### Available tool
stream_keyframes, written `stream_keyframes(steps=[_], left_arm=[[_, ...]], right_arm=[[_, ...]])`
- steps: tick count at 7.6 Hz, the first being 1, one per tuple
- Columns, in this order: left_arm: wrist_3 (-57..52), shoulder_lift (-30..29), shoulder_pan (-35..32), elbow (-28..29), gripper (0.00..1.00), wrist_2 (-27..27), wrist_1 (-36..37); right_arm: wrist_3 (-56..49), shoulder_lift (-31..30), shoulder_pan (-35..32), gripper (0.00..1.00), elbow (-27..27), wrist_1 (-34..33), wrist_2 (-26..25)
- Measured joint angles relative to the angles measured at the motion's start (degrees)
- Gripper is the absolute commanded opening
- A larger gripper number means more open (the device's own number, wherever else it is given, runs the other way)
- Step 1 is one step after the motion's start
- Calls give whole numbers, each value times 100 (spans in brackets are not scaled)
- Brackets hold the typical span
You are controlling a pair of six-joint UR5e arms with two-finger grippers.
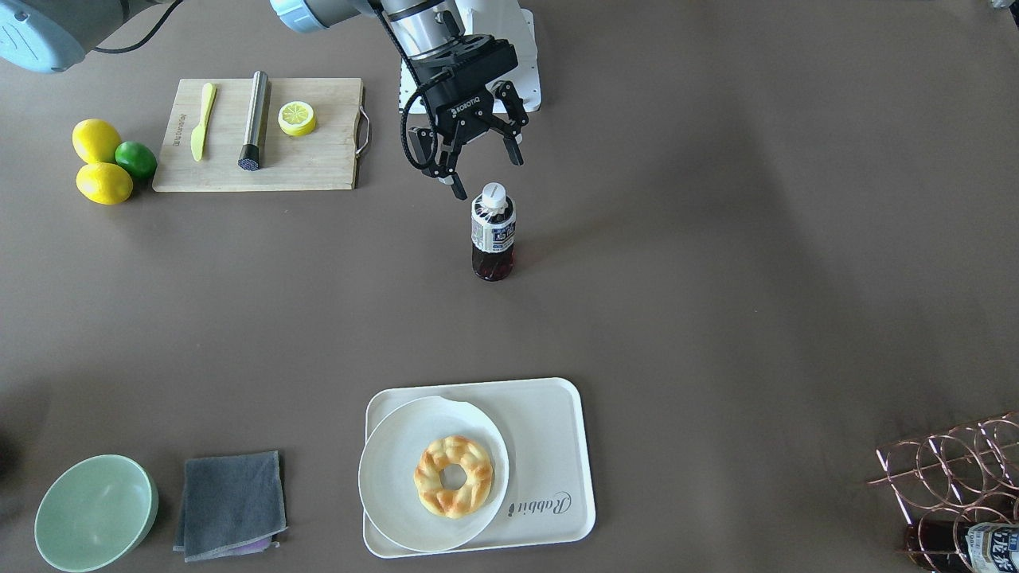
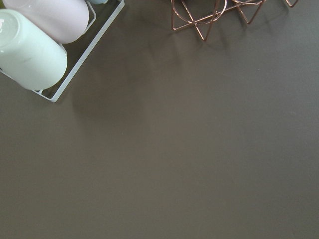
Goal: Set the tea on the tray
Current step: 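Close the right gripper around the tea bottle cap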
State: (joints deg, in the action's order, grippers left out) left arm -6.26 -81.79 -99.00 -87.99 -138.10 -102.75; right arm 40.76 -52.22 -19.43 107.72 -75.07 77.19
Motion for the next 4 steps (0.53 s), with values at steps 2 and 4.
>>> stream_keyframes(steps=[2,4], left_arm=[[-6,11,-32,-5,99,-10,5],[-19,14,-38,-7,99,-15,2]], right_arm=[[128,-1,86,79,-156,219,-143],[155,0,140,74,-192,262,-261]])
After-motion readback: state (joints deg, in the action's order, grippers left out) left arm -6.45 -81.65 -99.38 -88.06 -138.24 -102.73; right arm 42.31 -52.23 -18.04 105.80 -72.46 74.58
